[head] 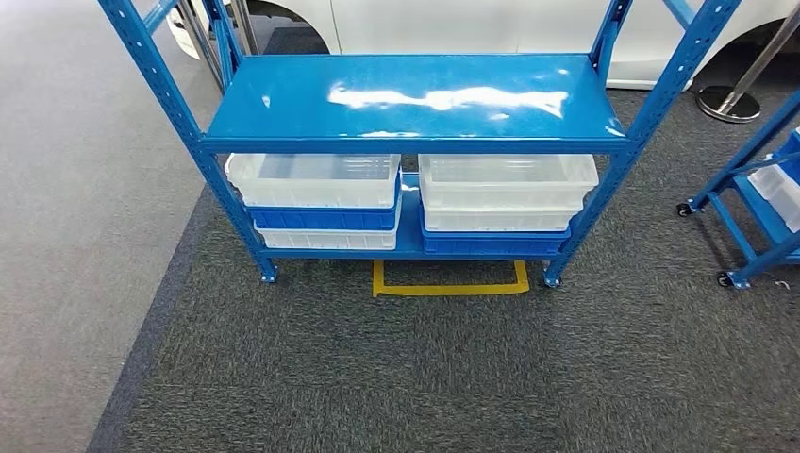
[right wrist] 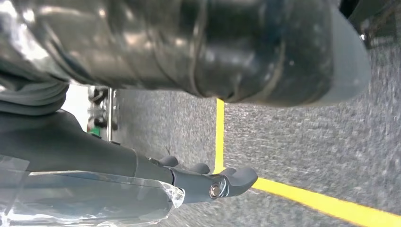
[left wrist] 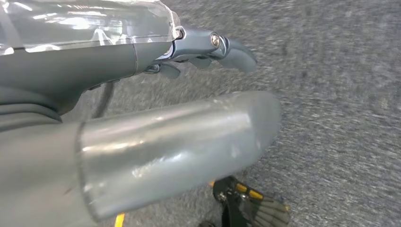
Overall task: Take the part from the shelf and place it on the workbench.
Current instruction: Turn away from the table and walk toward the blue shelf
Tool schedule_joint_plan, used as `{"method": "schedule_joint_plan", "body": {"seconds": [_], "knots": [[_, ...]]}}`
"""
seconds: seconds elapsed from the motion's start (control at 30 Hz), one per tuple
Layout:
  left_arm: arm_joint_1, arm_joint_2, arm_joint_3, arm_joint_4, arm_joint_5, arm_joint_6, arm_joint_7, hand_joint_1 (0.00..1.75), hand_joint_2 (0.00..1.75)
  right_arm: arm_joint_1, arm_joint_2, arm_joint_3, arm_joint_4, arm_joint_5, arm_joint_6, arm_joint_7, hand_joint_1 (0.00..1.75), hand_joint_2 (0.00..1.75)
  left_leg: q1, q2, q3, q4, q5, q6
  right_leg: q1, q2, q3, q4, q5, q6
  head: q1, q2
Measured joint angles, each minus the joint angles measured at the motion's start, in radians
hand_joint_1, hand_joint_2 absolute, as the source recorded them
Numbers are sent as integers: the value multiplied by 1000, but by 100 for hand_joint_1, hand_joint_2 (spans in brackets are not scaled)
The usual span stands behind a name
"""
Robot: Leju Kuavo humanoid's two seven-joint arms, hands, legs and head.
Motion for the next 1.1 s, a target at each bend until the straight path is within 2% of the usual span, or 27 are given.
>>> {"method": "schedule_joint_plan", "body": {"seconds": [0.03, 0.07, 0.1, 0.13, 0.17, 0.23, 0.27, 0.3, 0.37, 0.43, 0.5, 0.57, 0.6, 0.63, 0.67, 0.73, 0.77, 0.8, 0.87, 0.97, 1.03, 1.1], "knots": [[-2, -1, 0, 0, 0, 0, 0, 0, 0, 2, 0, -2, 0, -2, -1, -1, 0, 0, 1, 30, -31, 61, -33, -5, 2, -15, 2, -2, -1, -4, -2, 0], [-4, -1, 0, -1, 0, 1, -1, 0, 0, 3, 0, -4, 0, -6, -4, -3, 0, 0, 3, 45, -63, 124, -61, -11, 3, -30, 3, -1, -4, -5, -2, 0], [-4, -1, 0, -1, 0, 1, -1, 0, 0, 4, 0, -8, 0, -14, -10, -7, 0, 0, 5, 53, -86, 169, -74, -15, 4, -43, 4, -1, -6, -4, -2, 0], [-3, -2, 0, -1, 0, 1, -2, 0, 0, 3, 0, -14, 0, -24, -18, -11, 0, 0, 7, 57, -91, 180, -69, -19, 4, -53, 5, -1, -8, -3, -2, 0], [0, -2, 1, -1, 0, 1, -4, 0, 0, 2, 0, -21, 0, -33, -25, -14, 0, 0, 10, 59, -74, 149, -44, -21, 4, -59, 8, 0, -11, 0, -2, 0], [3, -2, 2, -1, -1, -1, -7, 0, 0, -2, 0, -33, 0, -43, -35, -17, 0, 0, 11, 67, 0, 14, 21, -19, 4, -69, 15, 2, -17, 7, -2, 0], [3, -2, 2, -1, -2, -4, -9, 0, 0, -3, 0, -37, 0, -44, -36, -17, 0, 0, 9, 71, 32, -44, 41, -14, 5, -72, 18, 3, -20, 12, -2, 0], [3, -2, 2, -1, -4, -9, -12, 0, 0, -4, 0, -41, 0, -44, -35, -17, 0, 0, 7, 74, 51, -78, 48, -7, 7, -73, 19, 4, -22, 17, -1, 0], [4, -2, 2, -1, -9, -18, -18, 0, 0, -7, 0, -48, 0, -44, -33, -17, 0, 0, 2, 74, 56, -89, 44, 7, 9, -74, 22, 2, -24, 27, -1, 0], [5, -3, 2, -1, -10, -20, -21, 0, 0, -9, 0, -53, 0, -44, -31, -17, 0, 0, 5, 72, 61, -98, 47, 23, 6, -65, 23, 9, -31, 38, -1, 0], [4, -4, 2, -1, -10, -20, -23, 0, 0, -8, 0, -56, 0, -44, -31, -19, 0, 0, 10, 70, 69, -108, 50, 38, 4, -43, -6, 75, -73, 44, 0, 0], [2, -5, 2, -1, -12, -21, -23, 0, 0, -7, 0, -59, -1, -44, -31, -19, 0, 0, 7, 69, 70, -107, 48, 47, 3, -27, -77, 208, -133, 46, 0, 0], [2, -5, 2, -1, -13, -21, -23, 0, 0, -7, 0, -61, -1, -45, -31, -18, 0, 0, 5, 67, 71, -107, 46, 49, 3, -25, -111, 264, -148, 47, 0, 0], [2, -5, 2, -1, -15, -21, -23, 0, 0, -6, 0, -63, -1, -46, -31, -17, 0, 0, 4, 64, 73, -106, 43, 49, 2, -24, -130, 289, -142, 47, 0, 0], [2, -6, 2, -1, -17, -22, -23, 0, 0, -6, 0, -65, -1, -47, -30, -16, 0, 0, 3, 60, 76, -104, 40, 49, 2, -24, -131, 276, -116, 47, 0, 0], [3, -8, 2, -1, -19, -24, -21, 0, 0, -4, 0, -68, 0, -50, -26, -14, 0, 0, 3, 52, 84, -100, 31, 43, 2, -22, -86, 156, -34, 42, 0, 0], [3, -9, 2, -1, -19, -25, -20, 0, 0, -3, 0, -70, 0, -50, -25, -14, 0, 0, 1, 48, 86, -96, 26, 38, 4, -20, -61, 94, -6, 38, 0, 0], [3, -10, 2, -1, -19, -26, -19, 0, 0, -3, 0, -72, 0, -50, -23, -13, 0, 0, 0, 46, 86, -93, 21, 32, 6, -18, -43, 52, 9, 35, 0, 0], [3, -11, 2, -1, -18, -28, -18, 0, 0, -5, 0, -75, 0, -51, -23, -13, 0, 0, -2, 43, 85, -91, 15, 19, 12, -15, -35, 31, 6, 28, 0, 0], [2, -11, 1, -2, -20, -29, -17, 0, 0, -6, 1, -77, 0, -51, -21, -14, 0, 0, 2, 47, 84, -73, -2, 2, 7, -19, -28, 22, 6, 12, -1, 0], [2, -11, 1, -2, -22, -32, -17, 0, 0, -5, 1, -79, 0, -53, -11, -17, 0, 0, 4, 54, 42, 19, -53, -6, 5, -23, -22, 17, 6, 2, -1, 0], [3, -11, 0, -2, -25, -34, -17, 0, 0, -4, 1, -85, 0, -64, 3, -19, 0, 0, 5, 57, -28, 150, -108, -12, 6, -21, -20, 17, 1, -3, -1, 0]]}}
